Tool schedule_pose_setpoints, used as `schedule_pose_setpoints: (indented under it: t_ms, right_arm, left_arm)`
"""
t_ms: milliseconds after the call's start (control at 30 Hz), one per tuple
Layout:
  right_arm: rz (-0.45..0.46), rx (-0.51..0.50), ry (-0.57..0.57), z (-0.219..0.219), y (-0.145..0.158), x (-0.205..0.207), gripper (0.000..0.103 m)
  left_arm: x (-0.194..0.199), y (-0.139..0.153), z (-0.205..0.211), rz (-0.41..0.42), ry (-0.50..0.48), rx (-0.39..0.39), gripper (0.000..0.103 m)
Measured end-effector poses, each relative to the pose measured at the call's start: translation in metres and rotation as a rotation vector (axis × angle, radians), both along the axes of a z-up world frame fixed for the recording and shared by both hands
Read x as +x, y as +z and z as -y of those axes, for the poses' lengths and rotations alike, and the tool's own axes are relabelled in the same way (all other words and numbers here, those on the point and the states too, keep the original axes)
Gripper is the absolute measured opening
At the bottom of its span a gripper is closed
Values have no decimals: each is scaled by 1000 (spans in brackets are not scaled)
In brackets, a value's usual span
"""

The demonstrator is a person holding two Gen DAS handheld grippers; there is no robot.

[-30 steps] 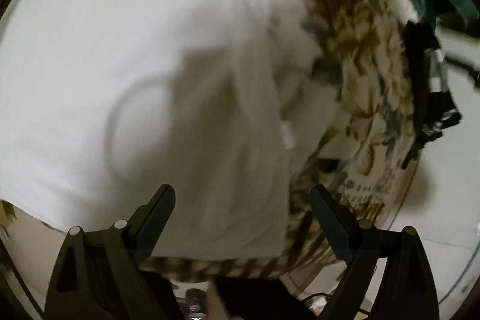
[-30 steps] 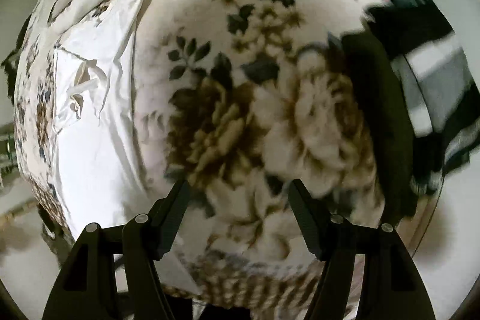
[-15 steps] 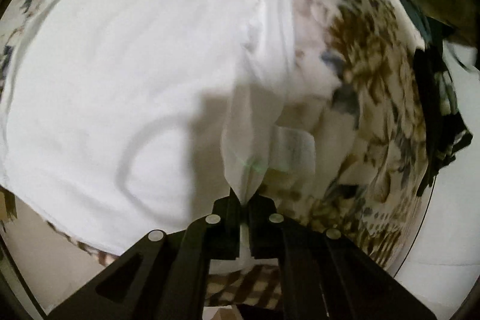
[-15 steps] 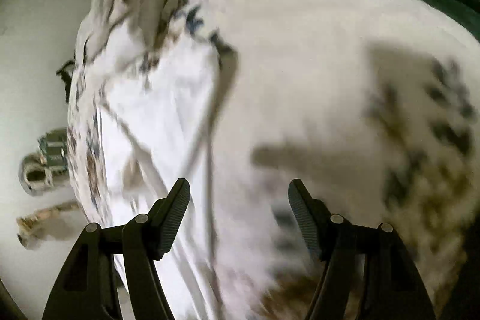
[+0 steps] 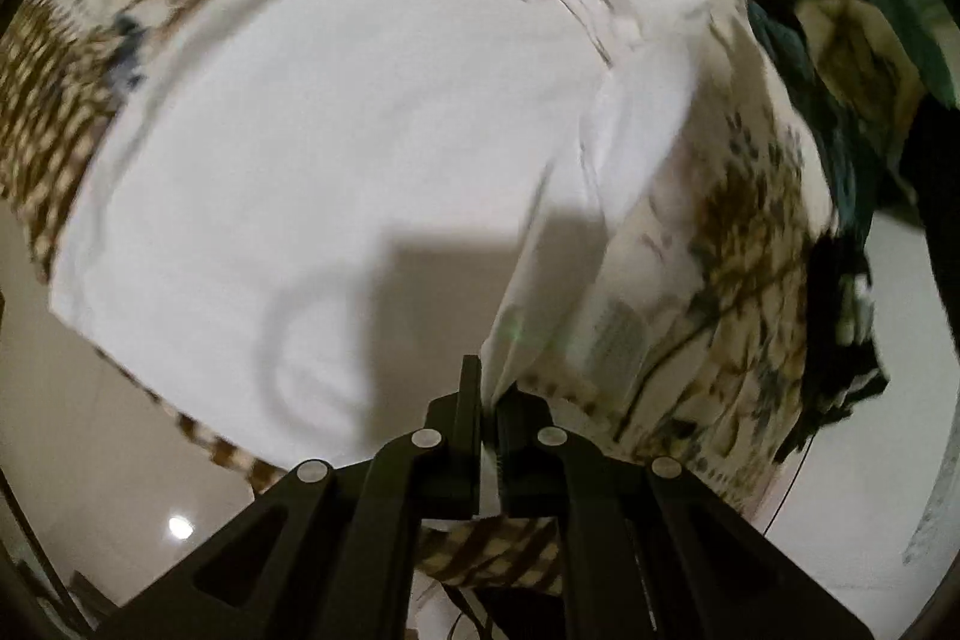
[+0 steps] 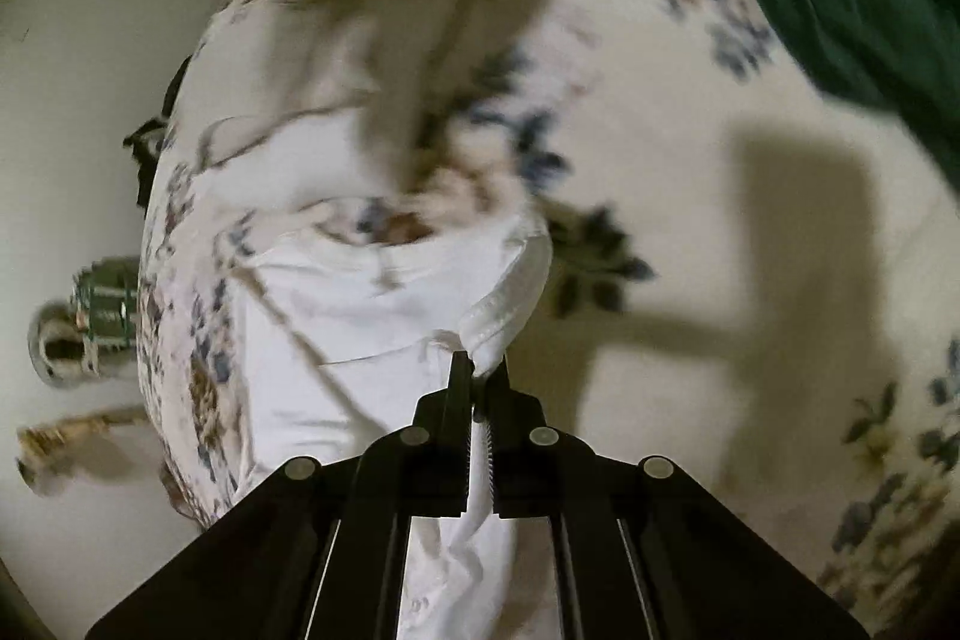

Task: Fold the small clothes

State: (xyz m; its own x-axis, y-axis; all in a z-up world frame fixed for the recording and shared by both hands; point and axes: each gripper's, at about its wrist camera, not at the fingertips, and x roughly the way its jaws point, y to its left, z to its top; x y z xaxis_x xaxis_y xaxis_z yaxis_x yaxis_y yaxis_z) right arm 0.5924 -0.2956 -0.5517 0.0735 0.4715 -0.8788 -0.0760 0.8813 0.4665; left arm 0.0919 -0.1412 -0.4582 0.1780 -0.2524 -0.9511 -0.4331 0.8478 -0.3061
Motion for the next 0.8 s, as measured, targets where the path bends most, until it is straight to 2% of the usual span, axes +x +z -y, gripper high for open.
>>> schedule_pose_setpoints:
  t_ms: [167,333,433,567,633,700,733,800]
  right_arm:
    - [72,-25,69,-61,58,-1,4]
    - [117,-94,142,-148,84,2,4]
    - [123,-159,170,-206,81,7,4]
    - [124,-250,222,-280,58,11,4]
    - [128,-312,245,-312,45,12,4]
    - [98,-388,261,-336,23,14,4]
    - [54,-394,262,-344,12,15,10]
    - [-13,-368,264,-349,3,8,33]
  left_arm:
    - [-9,15,-68,33,120,-33,1]
    - [-16,8,-134,37,219,-44,1]
    - [-20,-3,-169,25,252,-45,1]
    - [-25,-28,-211,-4,287,-74,2]
    - [-23,-44,-227,-33,271,-109,2]
    - [-29,-65,-247,-81,298,-157,5]
    - [-33,-74,-256,-109,307,-178,5]
    - [-48,-82,-274,-143,320,-189,24]
